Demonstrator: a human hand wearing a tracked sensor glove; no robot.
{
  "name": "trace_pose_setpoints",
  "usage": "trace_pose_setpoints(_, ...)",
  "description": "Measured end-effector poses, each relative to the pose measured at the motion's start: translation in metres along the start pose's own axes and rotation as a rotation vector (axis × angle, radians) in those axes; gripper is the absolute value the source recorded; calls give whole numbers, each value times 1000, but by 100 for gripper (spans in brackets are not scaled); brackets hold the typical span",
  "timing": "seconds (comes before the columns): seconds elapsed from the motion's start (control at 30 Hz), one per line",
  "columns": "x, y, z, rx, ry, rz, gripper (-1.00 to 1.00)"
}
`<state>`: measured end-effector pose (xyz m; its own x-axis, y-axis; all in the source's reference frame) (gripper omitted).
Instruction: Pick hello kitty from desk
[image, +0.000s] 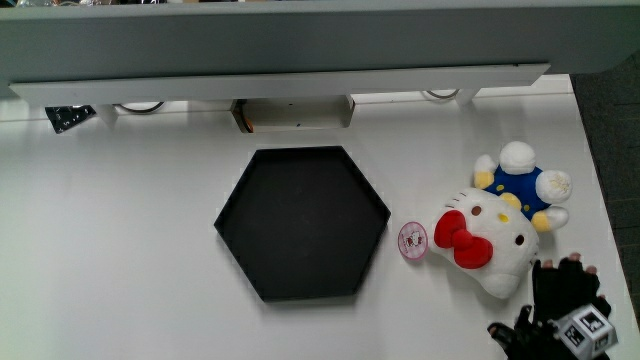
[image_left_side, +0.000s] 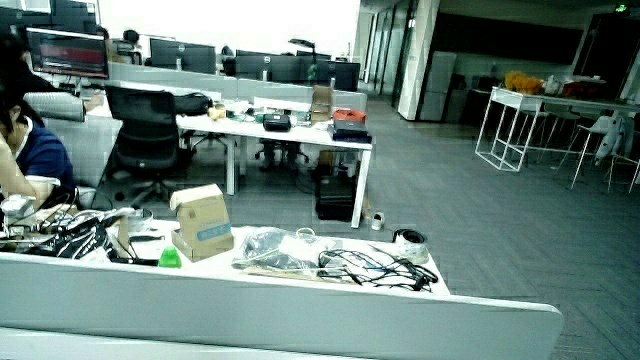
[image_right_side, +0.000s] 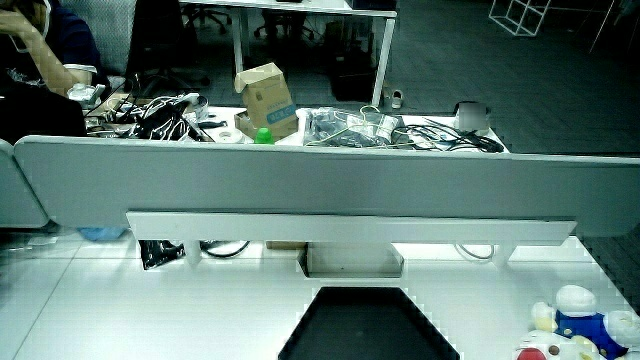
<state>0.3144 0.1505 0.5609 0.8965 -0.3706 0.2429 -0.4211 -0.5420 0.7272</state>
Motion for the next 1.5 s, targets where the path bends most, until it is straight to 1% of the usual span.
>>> trace_pose_setpoints(0.03, -2, 1, 6, 17, -21, -5, 0)
trace_pose_setpoints(0.07, 2, 6, 5, -10, -8, -15, 0)
trace_pose_setpoints(0.1, -2, 7, 15, 17, -49, -16, 0)
trace_pose_setpoints(0.17, 2, 14, 17, -4, -45, -9, 0)
trace_pose_setpoints(0.2, 2, 16, 22, -3, -59, -26, 0)
trace_pose_setpoints(0.23, 7, 22, 19, -26, -49, -21, 0)
trace_pose_setpoints(0.27, 10, 26, 20, -33, -40, -23, 0)
trace_pose_setpoints(0.3, 10, 29, 24, -28, -61, -24, 0)
trace_pose_setpoints(0.33, 8, 31, 29, -39, -72, -29, 0)
trace_pose_setpoints(0.37, 15, 39, 23, -46, -68, -22, 0)
trace_pose_setpoints(0.4, 18, 44, 23, -35, -74, -5, 0)
trace_pose_setpoints(0.43, 12, 44, 33, -66, -87, -32, 0)
trace_pose_setpoints(0.7, 49, 78, 26, -9, -23, 25, 0)
trace_pose_setpoints(0.73, 56, 84, 22, -7, -50, 1, 0)
trace_pose_setpoints(0.77, 47, 81, 35, -90, -9, 12, 0)
trace_pose_setpoints(0.8, 46, 83, 39, -118, 4, -1, 0)
trace_pose_setpoints(0.83, 50, 88, 37, -135, 20, -4, 0)
trace_pose_setpoints(0.87, 62, 97, 25, -57, -22, 0, 0)
trace_pose_setpoints(0.9, 63, 100, 25, -74, -13, 4, 0)
trace_pose_setpoints(0.93, 63, 103, 27, -81, -27, -1, 0)
trace_pose_setpoints(0.97, 66, 107, 25, -107, -19, -2, 0)
trace_pose_setpoints(1.0, 70, 113, 22, -123, -24, -18, 0)
trace_pose_setpoints(1.03, 74, 119, 18, -146, -17, -34, 0)
trace_pose_setpoints(1.07, 77, 124, 17, -179, -6, -57, 0)
trace_pose_setpoints(1.1, 71, 123, 23, -207, 19, -29, 0)
trace_pose_setpoints(1.13, 65, 122, 29, -245, 40, -19, 0)
trace_pose_setpoints(1.17, 66, 126, 27, -287, 12, -44, 0)
trace_pose_setpoints(1.2, 64, 126, 28, -307, 20, -28, 0)
trace_pose_setpoints(1.23, 64, 127, 28, -336, 33, -27, 0)
trace_pose_setpoints(1.3, 70, 130, 22, -362, 53, -41, 0)
trace_pose_setpoints(1.33, 71, 130, 21, -356, 60, -48, 0)
trace_pose_setpoints(1.37, 73, 131, 20, -361, 80, -50, 0)
trace_pose_setpoints(1.4, 74, 131, 18, -355, 83, -61, 0)
trace_pose_setpoints(1.47, 72, 129, 19, -343, 111, -48, 0)
trace_pose_setpoints(1.5, 75, 131, 16, -331, 100, -61, 4)
